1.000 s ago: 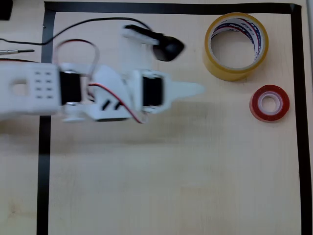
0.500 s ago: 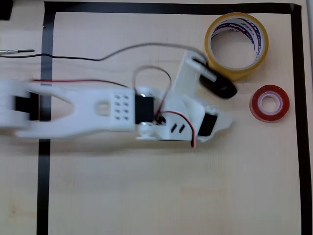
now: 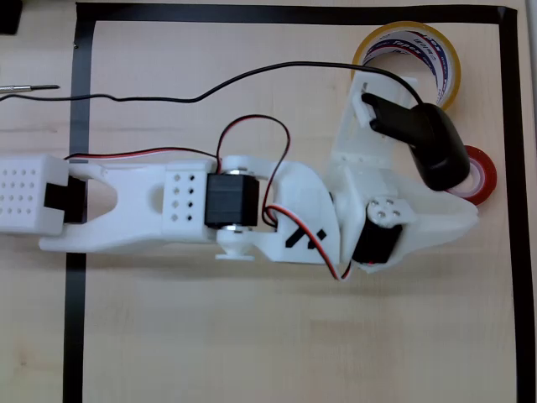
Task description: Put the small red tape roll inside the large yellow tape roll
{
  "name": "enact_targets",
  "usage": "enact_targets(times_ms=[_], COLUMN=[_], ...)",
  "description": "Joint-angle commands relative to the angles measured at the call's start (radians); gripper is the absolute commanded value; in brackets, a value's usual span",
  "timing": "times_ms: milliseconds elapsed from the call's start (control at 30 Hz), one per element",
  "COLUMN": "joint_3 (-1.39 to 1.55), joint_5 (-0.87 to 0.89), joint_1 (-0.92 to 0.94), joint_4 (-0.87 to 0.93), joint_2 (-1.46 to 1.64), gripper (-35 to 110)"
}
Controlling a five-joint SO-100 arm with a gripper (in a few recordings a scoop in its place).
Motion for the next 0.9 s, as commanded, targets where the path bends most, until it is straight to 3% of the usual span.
enact_targets(times_ms=[0, 867], joint_3=[-0.092, -0.103], joint_5=[0.129, 0.178], joint_1=[0.035, -0.072], joint_4=[-0.072, -0.195], joint_2=[0.057, -0.196], gripper=[0, 0])
